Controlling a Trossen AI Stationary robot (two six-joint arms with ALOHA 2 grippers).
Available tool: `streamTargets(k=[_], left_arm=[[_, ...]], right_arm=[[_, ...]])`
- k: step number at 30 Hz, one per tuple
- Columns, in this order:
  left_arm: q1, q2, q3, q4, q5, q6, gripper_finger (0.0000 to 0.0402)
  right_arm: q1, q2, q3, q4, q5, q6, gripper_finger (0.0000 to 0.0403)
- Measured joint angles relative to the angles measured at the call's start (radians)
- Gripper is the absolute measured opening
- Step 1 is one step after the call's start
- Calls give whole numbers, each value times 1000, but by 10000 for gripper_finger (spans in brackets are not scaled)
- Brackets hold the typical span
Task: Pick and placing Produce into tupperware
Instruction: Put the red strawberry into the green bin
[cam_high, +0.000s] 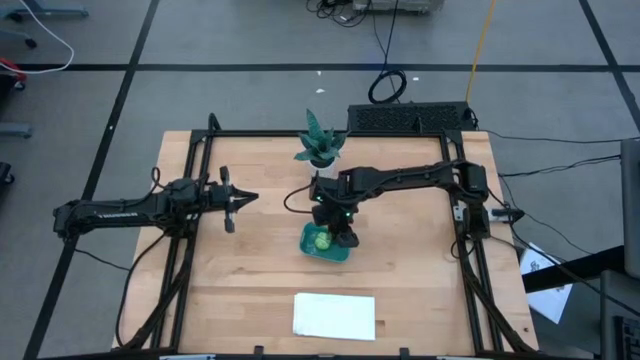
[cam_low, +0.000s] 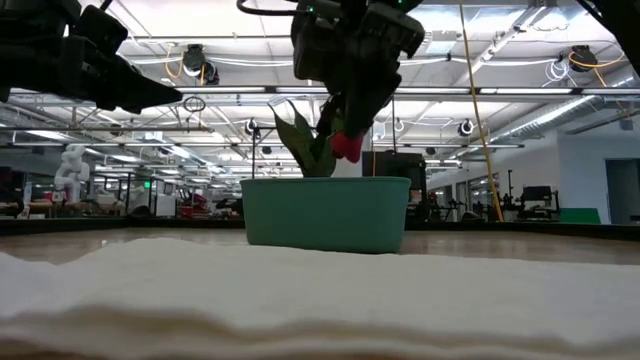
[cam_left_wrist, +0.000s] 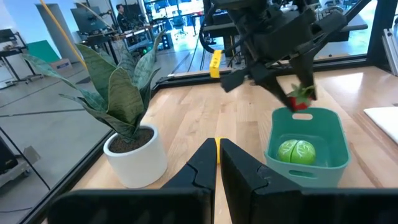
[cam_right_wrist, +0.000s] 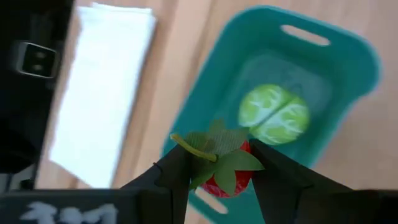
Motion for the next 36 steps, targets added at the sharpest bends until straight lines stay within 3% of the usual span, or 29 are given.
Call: streamTargets(k=[7, 12, 19, 36], left_arm=[[0, 0, 0, 0, 0, 0, 26], [0, 0, 0, 1, 0, 0, 26], [0, 0, 0, 1, 0, 0, 26], [0, 0, 0, 1, 0, 8, 26]], right_arm=[[-1, 4, 0, -12, -125, -9, 131], [15, 9, -1, -26, -46, -99, 131], [16, 8, -1, -33, -50, -162, 130], [-3, 8, -1, -20, -49, -99, 130]])
